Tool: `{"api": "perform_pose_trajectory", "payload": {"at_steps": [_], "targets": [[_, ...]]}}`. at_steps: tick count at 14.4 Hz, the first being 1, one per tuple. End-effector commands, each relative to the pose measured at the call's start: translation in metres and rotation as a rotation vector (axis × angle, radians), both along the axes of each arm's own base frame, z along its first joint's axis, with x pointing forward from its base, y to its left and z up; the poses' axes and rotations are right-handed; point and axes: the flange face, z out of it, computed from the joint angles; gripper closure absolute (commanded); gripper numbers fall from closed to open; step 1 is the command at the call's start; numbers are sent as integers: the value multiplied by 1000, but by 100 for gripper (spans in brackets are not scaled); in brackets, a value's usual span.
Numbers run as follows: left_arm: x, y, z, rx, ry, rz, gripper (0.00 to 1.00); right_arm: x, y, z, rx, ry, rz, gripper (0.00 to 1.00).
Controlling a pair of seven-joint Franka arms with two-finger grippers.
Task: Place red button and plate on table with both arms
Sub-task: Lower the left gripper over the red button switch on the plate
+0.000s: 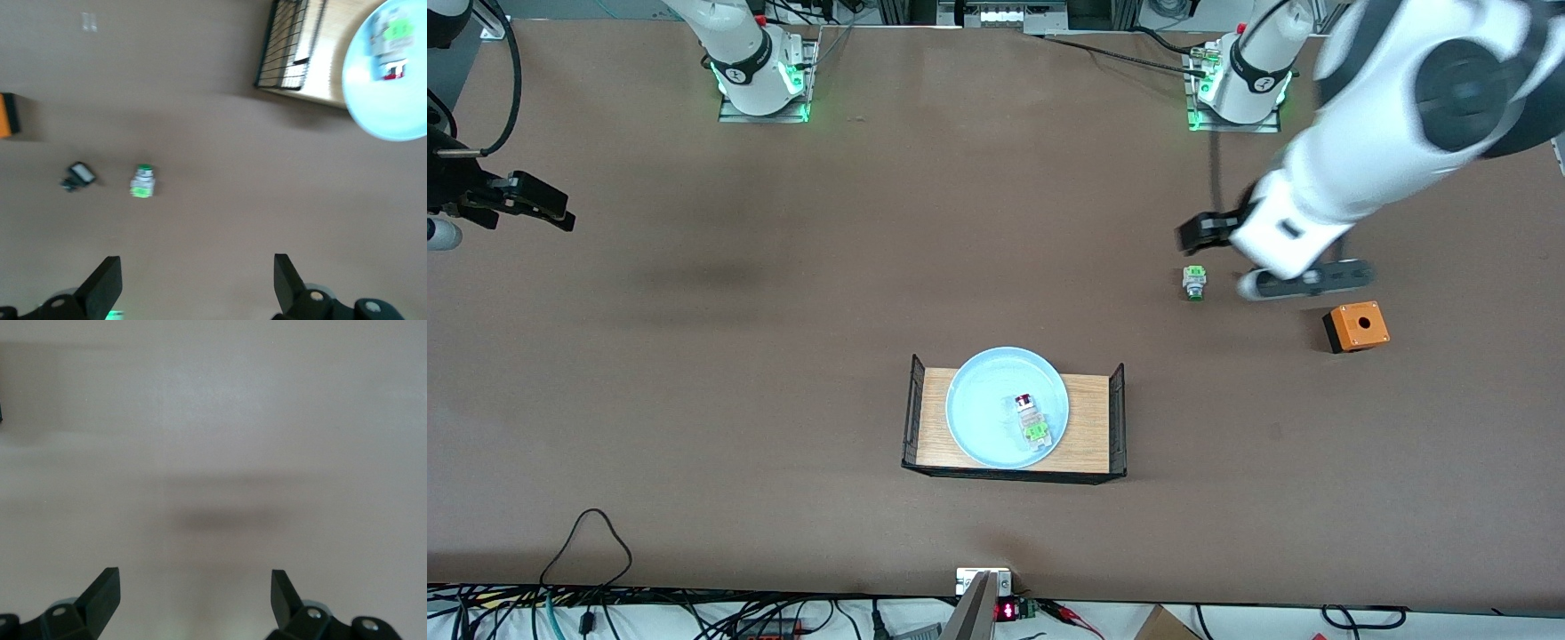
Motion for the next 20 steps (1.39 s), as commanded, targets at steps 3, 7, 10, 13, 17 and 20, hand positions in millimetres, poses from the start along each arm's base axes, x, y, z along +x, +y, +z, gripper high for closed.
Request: {"api": "perform_pose_trajectory", "payload": {"at_steps": [3,7,10,13,17,20], "targets": [[20,-75,-33,-39,-68,141,0,-8,-1,4,-6,-2,-5,0],[38,-118,-57,-65,-110,233,0,-7,-1,4,-3,-6,-7,0],[51,-145,-80,-74,-145,297,0,-5,-1,5,-1,-13,-7,0],[65,-154,-99,-107,-229,293,0,-4,-2,4,0,-13,-8,0],[72,-167,-127,-78,-324,308,0,-4,-3,3,2,-11,-11,0],[60,-187,-139,6,-382,321,0,-2,-3,3,4,-18,-12,0]]}}
